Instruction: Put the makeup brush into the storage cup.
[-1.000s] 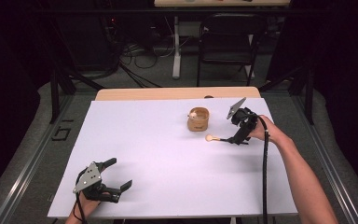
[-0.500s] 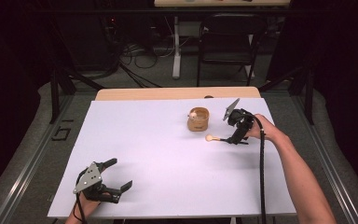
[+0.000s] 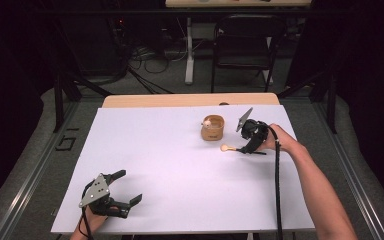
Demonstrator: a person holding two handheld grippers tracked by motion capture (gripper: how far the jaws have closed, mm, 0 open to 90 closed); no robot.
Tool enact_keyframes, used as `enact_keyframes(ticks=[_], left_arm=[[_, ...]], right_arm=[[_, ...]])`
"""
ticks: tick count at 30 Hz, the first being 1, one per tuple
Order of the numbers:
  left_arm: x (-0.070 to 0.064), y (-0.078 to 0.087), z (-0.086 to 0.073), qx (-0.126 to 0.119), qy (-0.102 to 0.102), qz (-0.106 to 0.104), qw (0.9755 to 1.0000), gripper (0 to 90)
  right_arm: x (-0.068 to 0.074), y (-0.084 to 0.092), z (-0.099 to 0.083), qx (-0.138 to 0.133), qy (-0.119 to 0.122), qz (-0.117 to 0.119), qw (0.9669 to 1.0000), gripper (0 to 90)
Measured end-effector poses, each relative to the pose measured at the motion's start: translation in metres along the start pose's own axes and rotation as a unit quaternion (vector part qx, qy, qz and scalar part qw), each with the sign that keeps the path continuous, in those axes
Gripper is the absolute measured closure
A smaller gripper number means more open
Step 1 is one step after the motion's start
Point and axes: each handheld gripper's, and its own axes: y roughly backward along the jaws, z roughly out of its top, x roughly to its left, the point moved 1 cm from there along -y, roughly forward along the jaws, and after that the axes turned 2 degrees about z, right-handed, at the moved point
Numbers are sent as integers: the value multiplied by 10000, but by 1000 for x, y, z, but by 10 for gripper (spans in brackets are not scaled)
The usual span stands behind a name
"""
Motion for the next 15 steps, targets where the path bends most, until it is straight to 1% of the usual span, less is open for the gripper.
enact_keyframes(ticks=[1,3,4,5,7,8,10,13,14,15], left_arm=[[0,0,0,-12,5,-1,10000,0],[0,0,0,-2,6,-1,10000,0],[0,-1,0,0,4,1,10000,0],[0,-1,0,0,5,0,10000,0],[0,-1,0,-9,10,19,10000,0],[0,-1,0,-7,10,18,10000,0],[0,-1,0,-3,11,7,10000,1],[0,-1,0,2,9,24,10000,1],[0,-1,0,5,11,27,10000,0],[0,-1,0,10,12,31,10000,0]], right_arm=[[-1,0,0,38,61,39,10000,450],[0,-3,-1,116,53,141,9998,485],[0,-4,-1,73,69,179,9998,504],[0,-5,-1,137,57,210,9997,518],[-1,-6,-2,175,91,288,9994,548],[0,-6,-2,206,60,291,9993,565],[0,-7,-2,230,66,342,9991,598],[-1,-7,-2,272,97,350,9990,650],[-1,-7,-2,295,58,362,9989,662],[-1,-7,-2,307,105,375,9988,674]])
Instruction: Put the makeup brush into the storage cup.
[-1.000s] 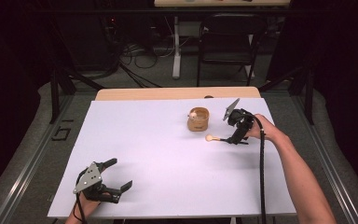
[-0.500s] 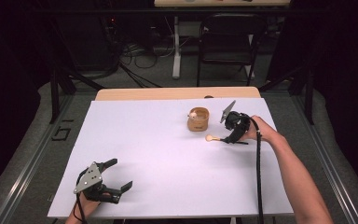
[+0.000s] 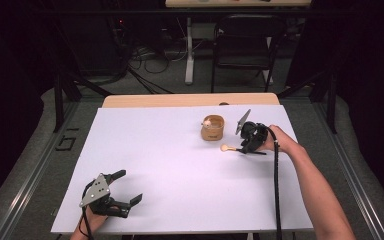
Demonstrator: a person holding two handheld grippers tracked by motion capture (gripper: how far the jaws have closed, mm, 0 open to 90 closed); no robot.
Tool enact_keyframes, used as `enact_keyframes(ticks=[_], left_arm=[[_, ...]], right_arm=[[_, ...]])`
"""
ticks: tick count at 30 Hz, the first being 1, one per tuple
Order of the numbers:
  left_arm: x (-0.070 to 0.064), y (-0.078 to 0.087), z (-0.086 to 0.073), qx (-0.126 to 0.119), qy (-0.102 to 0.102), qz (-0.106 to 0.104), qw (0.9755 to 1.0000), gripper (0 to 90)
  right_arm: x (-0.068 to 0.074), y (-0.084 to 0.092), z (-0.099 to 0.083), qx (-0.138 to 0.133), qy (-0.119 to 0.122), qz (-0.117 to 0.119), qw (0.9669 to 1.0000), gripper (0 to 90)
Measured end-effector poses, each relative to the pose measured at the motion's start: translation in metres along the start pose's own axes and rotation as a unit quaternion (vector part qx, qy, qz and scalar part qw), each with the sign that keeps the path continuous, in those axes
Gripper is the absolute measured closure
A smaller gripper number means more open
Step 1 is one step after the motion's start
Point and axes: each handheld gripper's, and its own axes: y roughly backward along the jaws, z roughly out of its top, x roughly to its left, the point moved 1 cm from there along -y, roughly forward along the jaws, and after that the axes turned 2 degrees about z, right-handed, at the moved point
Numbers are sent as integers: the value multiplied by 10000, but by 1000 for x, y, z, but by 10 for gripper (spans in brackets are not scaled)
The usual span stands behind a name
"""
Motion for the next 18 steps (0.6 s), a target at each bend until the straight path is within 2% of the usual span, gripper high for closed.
enact_keyframes(ticks=[1,3,4,5,6,8,9,10,11,12,13,14,16,18], left_arm=[[0,0,0,2,0,1,10000,0],[0,0,0,11,-3,12,10000,0],[0,-1,0,-21,6,-71,10000,0],[0,-1,0,-23,1,-67,10000,0],[0,-1,0,-19,10,-72,10000,0],[0,-1,0,-15,17,-76,10000,0],[0,-1,0,-19,12,-74,10000,1],[0,-1,0,-19,12,-73,10000,0],[0,-1,0,-18,11,-71,10000,0],[0,-1,0,-18,9,-67,10000,0],[0,0,0,15,-1,14,10000,0],[0,0,0,12,1,14,10000,0],[0,0,0,3,-1,-1,10000,0],[0,-1,0,-20,0,-66,10000,0]], right_arm=[[0,-2,-1,-84,-21,-16,10000,678],[0,-2,-1,-30,-28,29,10000,693],[0,-6,-2,-206,-28,-27,9998,706],[0,-9,-2,-415,-43,-31,9991,717],[0,-9,-2,-359,-62,-23,9993,731],[-1,-5,-1,103,-46,119,9999,756],[-2,-4,-1,215,-34,141,9997,762],[-2,-5,-1,261,-46,155,9995,767],[-3,-6,0,226,45,147,9996,767],[-2,-6,-1,251,-40,145,9996,767],[-2,-6,-1,224,-23,157,9996,769],[-2,-9,-1,81,-32,122,9999,769],[-2,-10,-1,58,-39,107,9999,771],[-3,-5,0,475,4,182,9987,776]])
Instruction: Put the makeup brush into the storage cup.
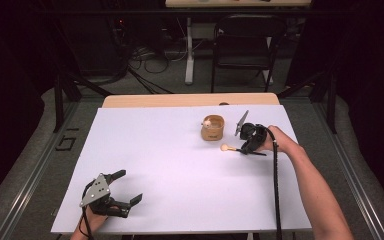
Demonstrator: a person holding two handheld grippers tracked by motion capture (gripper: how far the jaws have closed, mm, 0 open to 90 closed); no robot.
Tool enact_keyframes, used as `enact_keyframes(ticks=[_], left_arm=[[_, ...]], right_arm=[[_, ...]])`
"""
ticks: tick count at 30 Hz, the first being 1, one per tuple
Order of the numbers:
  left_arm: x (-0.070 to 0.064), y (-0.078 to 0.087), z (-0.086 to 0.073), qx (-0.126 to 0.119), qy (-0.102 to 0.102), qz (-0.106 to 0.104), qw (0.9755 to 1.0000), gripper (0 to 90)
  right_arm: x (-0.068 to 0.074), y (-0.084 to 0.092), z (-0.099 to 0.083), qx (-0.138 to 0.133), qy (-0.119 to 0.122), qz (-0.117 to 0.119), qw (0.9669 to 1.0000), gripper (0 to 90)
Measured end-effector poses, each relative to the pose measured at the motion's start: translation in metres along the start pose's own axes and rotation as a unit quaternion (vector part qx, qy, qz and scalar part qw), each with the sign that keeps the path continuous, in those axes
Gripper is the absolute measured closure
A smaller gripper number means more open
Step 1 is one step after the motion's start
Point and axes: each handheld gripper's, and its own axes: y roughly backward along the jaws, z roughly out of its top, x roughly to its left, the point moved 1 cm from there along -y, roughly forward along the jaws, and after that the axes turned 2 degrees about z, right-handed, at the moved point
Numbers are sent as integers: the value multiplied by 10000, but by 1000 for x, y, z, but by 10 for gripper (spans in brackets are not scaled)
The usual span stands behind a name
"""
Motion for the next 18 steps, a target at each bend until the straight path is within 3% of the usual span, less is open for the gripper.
enact_keyframes(ticks=[1,2,9,14,18], left_arm=[[0,0,0,0,0,-3,10000,0],[0,0,0,1,0,-4,10000,0],[0,0,0,7,8,-8,10000,0],[0,1,0,27,-2,64,10000,0],[0,0,0,6,-2,-5,10000,0]], right_arm=[[0,0,0,-21,-5,-7,10000,777],[1,-4,0,-243,-56,-38,9997,782],[0,-5,-1,-315,-47,4,9995,822],[0,-4,0,-214,-41,12,9998,827],[1,-4,0,-260,-70,-63,9996,829]])
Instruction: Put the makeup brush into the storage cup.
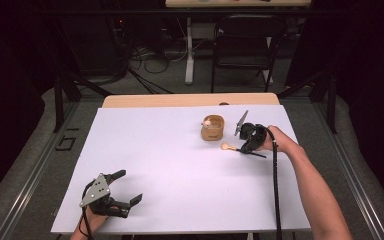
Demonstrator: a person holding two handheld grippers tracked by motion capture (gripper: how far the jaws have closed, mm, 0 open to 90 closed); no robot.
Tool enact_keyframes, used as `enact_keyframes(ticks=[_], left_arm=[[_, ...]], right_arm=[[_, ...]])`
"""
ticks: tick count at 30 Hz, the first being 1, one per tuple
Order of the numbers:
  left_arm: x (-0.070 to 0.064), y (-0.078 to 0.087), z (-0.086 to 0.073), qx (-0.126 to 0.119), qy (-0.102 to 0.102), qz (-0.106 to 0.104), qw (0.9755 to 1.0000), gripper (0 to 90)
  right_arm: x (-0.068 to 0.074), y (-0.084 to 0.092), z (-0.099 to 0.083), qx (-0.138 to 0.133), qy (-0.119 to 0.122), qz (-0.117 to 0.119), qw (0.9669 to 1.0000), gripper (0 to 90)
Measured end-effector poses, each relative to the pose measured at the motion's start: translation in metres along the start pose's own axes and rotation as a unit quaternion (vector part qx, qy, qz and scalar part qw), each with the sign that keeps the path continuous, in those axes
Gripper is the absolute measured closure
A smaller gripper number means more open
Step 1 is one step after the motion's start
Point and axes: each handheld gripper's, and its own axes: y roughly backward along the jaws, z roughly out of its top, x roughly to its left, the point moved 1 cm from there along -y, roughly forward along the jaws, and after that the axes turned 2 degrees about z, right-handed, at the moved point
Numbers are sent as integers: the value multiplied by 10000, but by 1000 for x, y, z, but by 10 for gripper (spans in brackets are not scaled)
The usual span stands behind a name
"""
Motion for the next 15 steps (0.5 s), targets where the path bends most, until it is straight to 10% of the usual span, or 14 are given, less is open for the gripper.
enact_keyframes(ticks=[4,5,6,10,15], left_arm=[[0,1,0,29,-9,62,10000,0],[0,1,0,29,-6,60,10000,0],[0,0,0,-2,-5,4,10000,0],[0,0,0,4,0,3,10000,0],[0,0,0,30,-3,58,10000,0]], right_arm=[[0,5,-1,22,-40,-14,10000,830],[1,-1,-3,-516,-104,-122,9985,830],[1,6,-2,-147,-93,-43,9998,830],[2,14,-3,-114,-113,-3,9999,830],[4,19,-6,-534,-178,-55,9984,830]])
